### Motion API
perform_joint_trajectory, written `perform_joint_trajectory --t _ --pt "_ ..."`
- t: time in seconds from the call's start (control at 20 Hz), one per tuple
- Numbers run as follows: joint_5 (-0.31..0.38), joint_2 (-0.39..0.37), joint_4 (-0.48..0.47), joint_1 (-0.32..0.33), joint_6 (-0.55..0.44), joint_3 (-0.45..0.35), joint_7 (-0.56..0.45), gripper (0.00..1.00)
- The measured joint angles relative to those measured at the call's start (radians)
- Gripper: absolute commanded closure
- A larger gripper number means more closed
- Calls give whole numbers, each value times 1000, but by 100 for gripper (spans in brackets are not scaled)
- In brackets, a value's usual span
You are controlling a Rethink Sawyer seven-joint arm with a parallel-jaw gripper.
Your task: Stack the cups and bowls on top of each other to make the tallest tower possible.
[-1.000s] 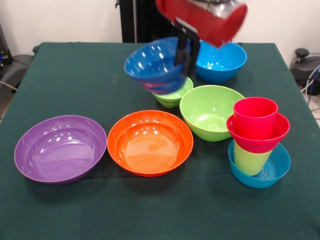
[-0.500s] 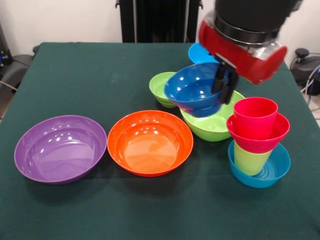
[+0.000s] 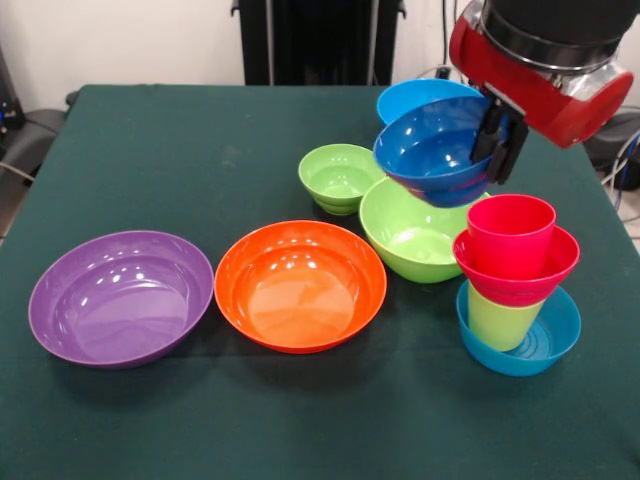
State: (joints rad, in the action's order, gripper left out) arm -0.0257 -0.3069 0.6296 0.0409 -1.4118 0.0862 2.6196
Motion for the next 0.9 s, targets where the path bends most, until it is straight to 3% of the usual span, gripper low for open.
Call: perform_joint_trajectory --t 0.4,0.9 --pt "-50 -13 10 -5 3 42 0 100" --pt "-123 -90 163 -58 141 81 12 100"
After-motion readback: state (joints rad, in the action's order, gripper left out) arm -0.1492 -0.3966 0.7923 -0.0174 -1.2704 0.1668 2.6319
